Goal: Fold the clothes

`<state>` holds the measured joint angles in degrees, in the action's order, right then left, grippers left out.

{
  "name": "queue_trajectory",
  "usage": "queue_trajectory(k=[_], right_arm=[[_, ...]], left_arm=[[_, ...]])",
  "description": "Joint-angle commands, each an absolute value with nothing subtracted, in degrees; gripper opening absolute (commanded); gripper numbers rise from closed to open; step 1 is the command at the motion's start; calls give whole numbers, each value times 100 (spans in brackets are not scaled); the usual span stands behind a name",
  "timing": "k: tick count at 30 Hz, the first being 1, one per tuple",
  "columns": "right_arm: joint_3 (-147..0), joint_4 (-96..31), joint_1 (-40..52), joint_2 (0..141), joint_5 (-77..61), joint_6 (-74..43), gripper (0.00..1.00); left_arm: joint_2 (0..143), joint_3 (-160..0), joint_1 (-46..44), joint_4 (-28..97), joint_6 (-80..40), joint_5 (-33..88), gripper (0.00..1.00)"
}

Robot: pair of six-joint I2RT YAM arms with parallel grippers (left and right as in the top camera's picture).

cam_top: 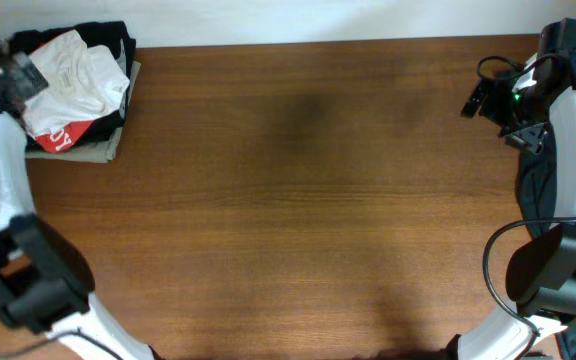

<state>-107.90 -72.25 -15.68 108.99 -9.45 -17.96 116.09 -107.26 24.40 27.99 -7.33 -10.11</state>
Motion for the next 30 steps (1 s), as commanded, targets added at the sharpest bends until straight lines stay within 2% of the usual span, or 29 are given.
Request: queue_trajectory(k=[1, 7, 10, 12, 17, 23, 30], right_arm=[[-10855, -7223, -1579, 10820, -873, -1780, 99], [-10855, -7223, -1579, 10820, -873, -1780, 99], [-10855, -7004, -1577, 10820, -878, -2003, 99], [-10855, -6768, -1579, 10820, -965, -2200, 99], [-10868, -7231, -1614, 10652, -2456, -1929, 99], [-10866, -8066, -1500, 9673, -2462, -1492, 99], [-10866, -8965, -939, 8512, -2512, -1437, 99]], left_arm=[[10619, -10895, 2438, 3236, -729, 725, 99], [9784, -10895, 2438, 4394, -729, 3181, 99], [9596, -10895, 2438, 5103, -727, 3848, 99], [9590, -10895, 2438, 5422, -727, 3929, 99], [9592, -10890, 2438, 5800, -727, 3920, 99], [9592, -10890, 2438, 5798, -727, 3922, 99], [9592, -10890, 2438, 5798, -727, 3922, 99]])
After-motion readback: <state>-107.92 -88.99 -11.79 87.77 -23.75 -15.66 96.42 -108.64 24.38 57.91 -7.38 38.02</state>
